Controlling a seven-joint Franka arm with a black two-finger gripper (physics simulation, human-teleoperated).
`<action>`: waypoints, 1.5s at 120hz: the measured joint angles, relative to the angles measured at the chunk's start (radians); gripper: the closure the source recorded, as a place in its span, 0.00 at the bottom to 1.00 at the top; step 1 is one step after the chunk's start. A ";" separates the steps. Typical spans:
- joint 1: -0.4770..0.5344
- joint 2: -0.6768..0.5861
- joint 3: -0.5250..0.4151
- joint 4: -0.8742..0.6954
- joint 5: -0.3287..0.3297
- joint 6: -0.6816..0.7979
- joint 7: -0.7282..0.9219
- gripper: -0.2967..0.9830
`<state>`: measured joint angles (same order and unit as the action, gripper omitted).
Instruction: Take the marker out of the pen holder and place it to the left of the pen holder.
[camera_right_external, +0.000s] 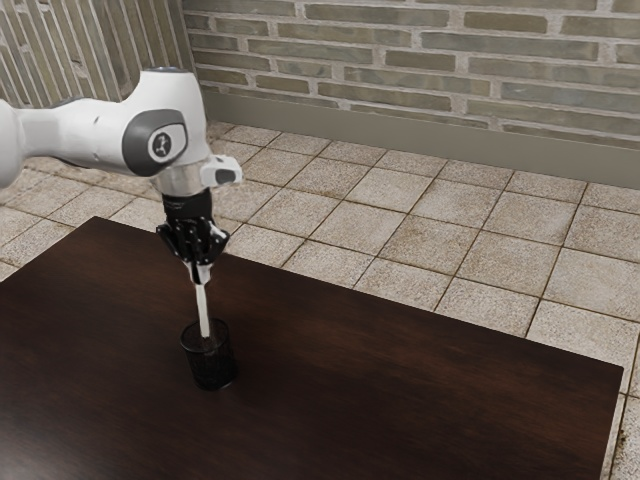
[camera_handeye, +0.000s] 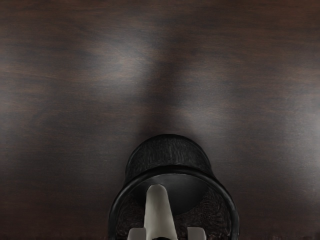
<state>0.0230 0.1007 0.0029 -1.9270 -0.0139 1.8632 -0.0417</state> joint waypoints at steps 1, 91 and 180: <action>0.000 -0.011 0.000 0.001 0.001 -0.005 0.000 0.82; 0.009 0.444 0.092 0.398 0.099 -0.737 -0.030 0.85; -0.002 0.150 0.072 0.497 0.011 -0.560 -0.057 0.29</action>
<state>0.0206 0.2504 0.0751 -1.4302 -0.0033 1.3032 -0.0991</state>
